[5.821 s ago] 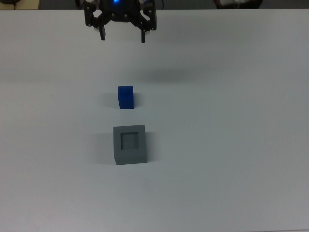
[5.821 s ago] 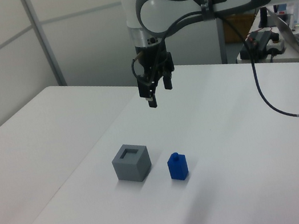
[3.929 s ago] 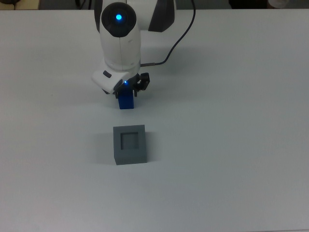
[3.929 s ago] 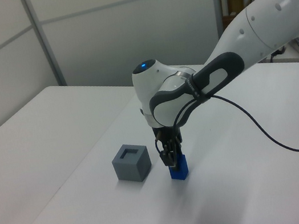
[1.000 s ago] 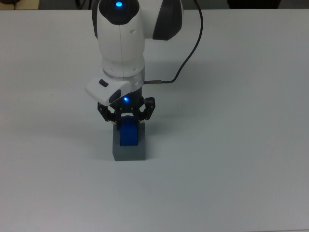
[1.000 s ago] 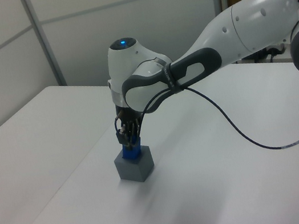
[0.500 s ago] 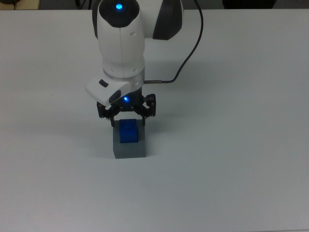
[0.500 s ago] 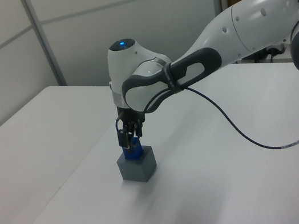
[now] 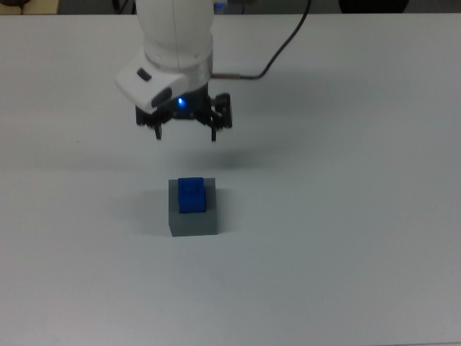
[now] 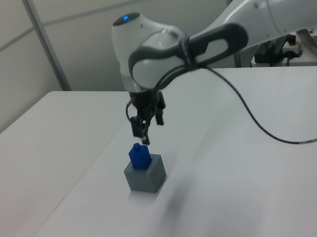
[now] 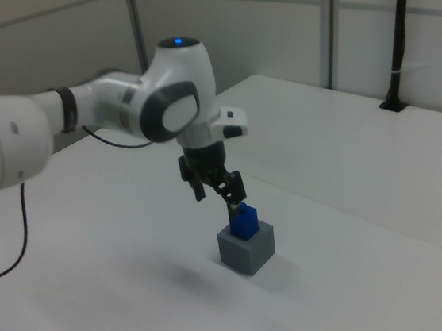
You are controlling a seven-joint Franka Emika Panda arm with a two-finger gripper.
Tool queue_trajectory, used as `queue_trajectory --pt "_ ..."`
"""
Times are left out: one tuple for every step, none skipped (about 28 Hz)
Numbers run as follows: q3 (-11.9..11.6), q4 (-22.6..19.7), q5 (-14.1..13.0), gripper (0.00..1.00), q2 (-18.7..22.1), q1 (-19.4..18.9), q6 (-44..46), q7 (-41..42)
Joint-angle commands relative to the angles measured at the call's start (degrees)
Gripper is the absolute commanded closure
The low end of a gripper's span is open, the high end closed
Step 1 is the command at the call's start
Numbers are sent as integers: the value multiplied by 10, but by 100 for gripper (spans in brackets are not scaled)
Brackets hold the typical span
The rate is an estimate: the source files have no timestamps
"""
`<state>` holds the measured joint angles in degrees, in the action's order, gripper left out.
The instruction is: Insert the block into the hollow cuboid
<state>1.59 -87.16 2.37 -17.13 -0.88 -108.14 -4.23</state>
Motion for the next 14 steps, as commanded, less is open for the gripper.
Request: queue_trajectory --pt "-6 -13 -7 0 47 1 62 -5" --pt "-6 -13 -7 0 51 2 66 -3" --pt "-6 -13 -7 0 53 2 70 -3" --pt "-6 -13 -7 0 56 2 72 -2" --pt "-7 -13 -6 0 57 2 74 -2" --pt "-6 -13 -4 0 58 1 75 -2" --pt "-5 -14 -4 0 58 0 75 -3" --pt "-5 -14 -2 0 59 0 75 -3" --pt "-5 -14 -2 0 59 0 75 -3" --pt "-5 -14 -2 0 60 0 75 -4" --pt "-5 -13 0 0 67 0 75 -4" --pt "-5 -13 1 0 70 0 75 -3" --pt "-6 -12 1 0 71 0 75 -3" --pt "-6 -11 1 0 73 0 75 -3"
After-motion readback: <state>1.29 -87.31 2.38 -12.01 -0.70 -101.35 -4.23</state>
